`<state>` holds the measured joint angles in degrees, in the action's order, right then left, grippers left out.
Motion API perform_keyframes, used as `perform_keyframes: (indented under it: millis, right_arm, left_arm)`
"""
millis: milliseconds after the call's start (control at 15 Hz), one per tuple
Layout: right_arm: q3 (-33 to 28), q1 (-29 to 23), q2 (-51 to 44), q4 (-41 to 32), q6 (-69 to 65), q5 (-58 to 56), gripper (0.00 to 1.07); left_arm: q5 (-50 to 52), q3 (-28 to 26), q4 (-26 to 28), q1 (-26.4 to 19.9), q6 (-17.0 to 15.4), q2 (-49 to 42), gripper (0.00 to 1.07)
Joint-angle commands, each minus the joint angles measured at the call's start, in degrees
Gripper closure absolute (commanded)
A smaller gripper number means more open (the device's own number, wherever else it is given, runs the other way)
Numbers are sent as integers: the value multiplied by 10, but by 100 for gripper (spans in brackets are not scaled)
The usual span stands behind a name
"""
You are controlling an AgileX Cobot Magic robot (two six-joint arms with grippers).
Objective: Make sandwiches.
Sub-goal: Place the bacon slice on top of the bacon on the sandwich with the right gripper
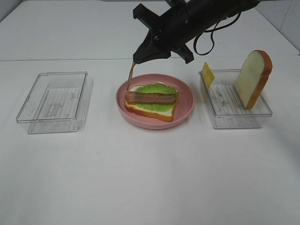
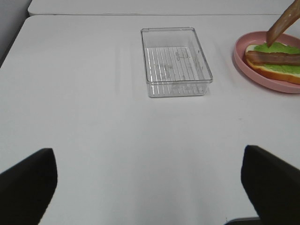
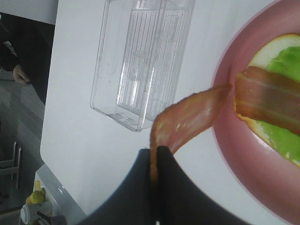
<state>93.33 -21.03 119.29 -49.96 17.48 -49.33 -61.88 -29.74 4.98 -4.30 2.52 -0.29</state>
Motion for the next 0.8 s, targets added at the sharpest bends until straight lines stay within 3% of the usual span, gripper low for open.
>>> perform_keyframes:
  millis: [67,200,400,800]
  right_arm:
    - [33,-15,40,-22,15,10,107]
    - [76,-17,80,-22,14,7,107]
    - [83,-17,95,2,13,7,107]
    - [83,-15,91,206,-99,0,107]
  left_arm:
    - [6,1,5,-1,-2,-11,4]
    - [6,1,5,-1,-2,-11,4]
    - [6,1,5,-1,-2,-11,4]
    - [6,1,5,-1,-2,-11,4]
